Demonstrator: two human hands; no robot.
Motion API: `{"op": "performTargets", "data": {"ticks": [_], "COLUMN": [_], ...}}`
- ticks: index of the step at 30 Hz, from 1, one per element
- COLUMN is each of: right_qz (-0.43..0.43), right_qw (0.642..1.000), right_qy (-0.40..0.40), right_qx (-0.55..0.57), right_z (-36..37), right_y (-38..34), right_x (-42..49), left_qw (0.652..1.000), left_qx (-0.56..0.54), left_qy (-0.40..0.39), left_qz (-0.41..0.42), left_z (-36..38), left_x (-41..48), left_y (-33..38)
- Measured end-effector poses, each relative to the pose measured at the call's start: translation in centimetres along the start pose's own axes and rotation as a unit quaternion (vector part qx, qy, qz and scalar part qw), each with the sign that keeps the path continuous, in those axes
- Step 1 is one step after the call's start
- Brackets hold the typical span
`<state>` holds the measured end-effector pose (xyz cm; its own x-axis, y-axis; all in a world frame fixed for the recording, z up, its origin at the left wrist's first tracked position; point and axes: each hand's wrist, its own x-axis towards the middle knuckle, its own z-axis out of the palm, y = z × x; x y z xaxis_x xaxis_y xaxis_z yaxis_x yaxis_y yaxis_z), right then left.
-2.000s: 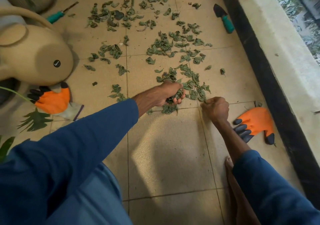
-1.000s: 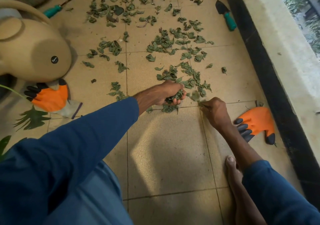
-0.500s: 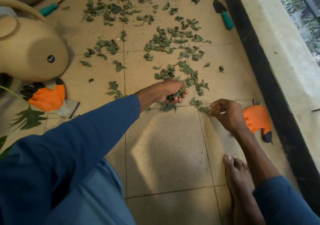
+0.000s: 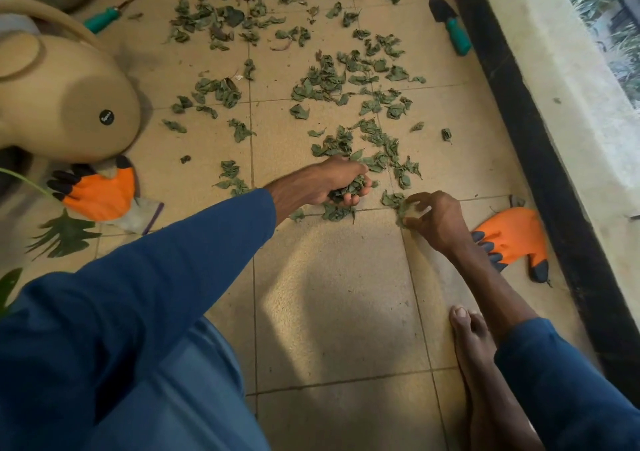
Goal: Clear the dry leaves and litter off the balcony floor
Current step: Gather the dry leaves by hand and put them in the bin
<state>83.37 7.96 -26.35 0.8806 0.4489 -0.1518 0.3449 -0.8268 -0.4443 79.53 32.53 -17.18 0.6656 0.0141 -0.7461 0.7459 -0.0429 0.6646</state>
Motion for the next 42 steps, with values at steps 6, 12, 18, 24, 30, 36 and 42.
{"op": "performTargets", "data": {"ticks": [6, 12, 18, 24, 30, 36, 42], "right_qz": [-0.002, -0.027, -0.03, -0.05, -0.044, -0.042, -0.042], "right_qw": [1.0, 0.999, 0.999, 0.998, 0.996, 0.998, 0.998], "right_qy": [-0.002, 0.002, 0.0, -0.007, 0.003, 0.006, 0.02], "right_qx": [-0.031, -0.032, -0.013, -0.045, -0.072, -0.039, 0.031], "right_z": [0.3, 1.0, 1.1, 1.5, 2.6, 2.3, 0.6], "right_y": [-0.7, -0.6, -1.8, -2.5, -4.1, -4.1, -3.3], "right_x": [-1.0, -2.2, -2.4, -3.4, -4.6, -4.9, -3.6], "left_qw": [1.0, 1.0, 1.0, 1.0, 1.0, 1.0, 1.0], "left_qx": [0.002, 0.005, 0.012, 0.008, 0.007, 0.004, 0.005], "left_qy": [0.001, -0.001, -0.006, -0.007, -0.007, -0.011, -0.007], "left_qz": [-0.002, -0.001, -0.005, -0.009, -0.006, -0.003, 0.004], "left_z": [0.1, 0.4, 0.6, 0.4, 0.5, 0.4, 0.1], "left_x": [-0.2, 0.1, 0.3, 0.4, 0.4, 0.2, -0.1], "left_y": [0.2, 0.3, 0.3, 0.4, 0.5, 0.5, 0.5]}}
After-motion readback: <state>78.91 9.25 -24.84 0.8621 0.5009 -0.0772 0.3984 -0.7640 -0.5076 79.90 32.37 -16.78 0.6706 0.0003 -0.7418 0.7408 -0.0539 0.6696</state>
